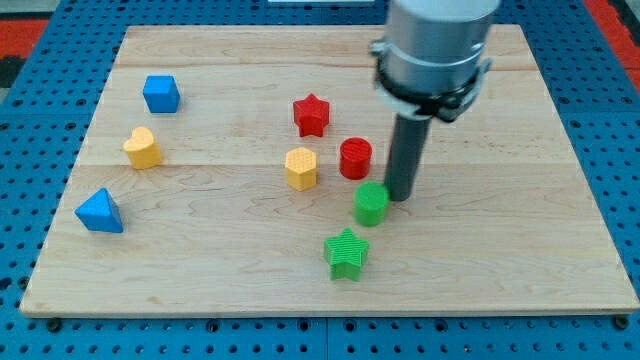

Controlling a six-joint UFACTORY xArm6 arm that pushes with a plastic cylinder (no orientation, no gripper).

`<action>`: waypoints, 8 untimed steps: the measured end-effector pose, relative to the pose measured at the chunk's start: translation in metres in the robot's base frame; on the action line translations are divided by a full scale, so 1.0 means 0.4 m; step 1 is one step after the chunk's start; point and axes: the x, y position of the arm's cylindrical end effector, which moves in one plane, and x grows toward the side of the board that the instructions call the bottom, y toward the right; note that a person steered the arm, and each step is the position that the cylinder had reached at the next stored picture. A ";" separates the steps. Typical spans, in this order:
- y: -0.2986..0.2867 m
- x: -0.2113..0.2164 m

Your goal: Move the green circle to the left of the green star

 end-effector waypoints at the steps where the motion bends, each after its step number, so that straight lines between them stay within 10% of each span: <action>1: -0.090 0.058; 5: -0.365 0.079; 8: -0.097 0.004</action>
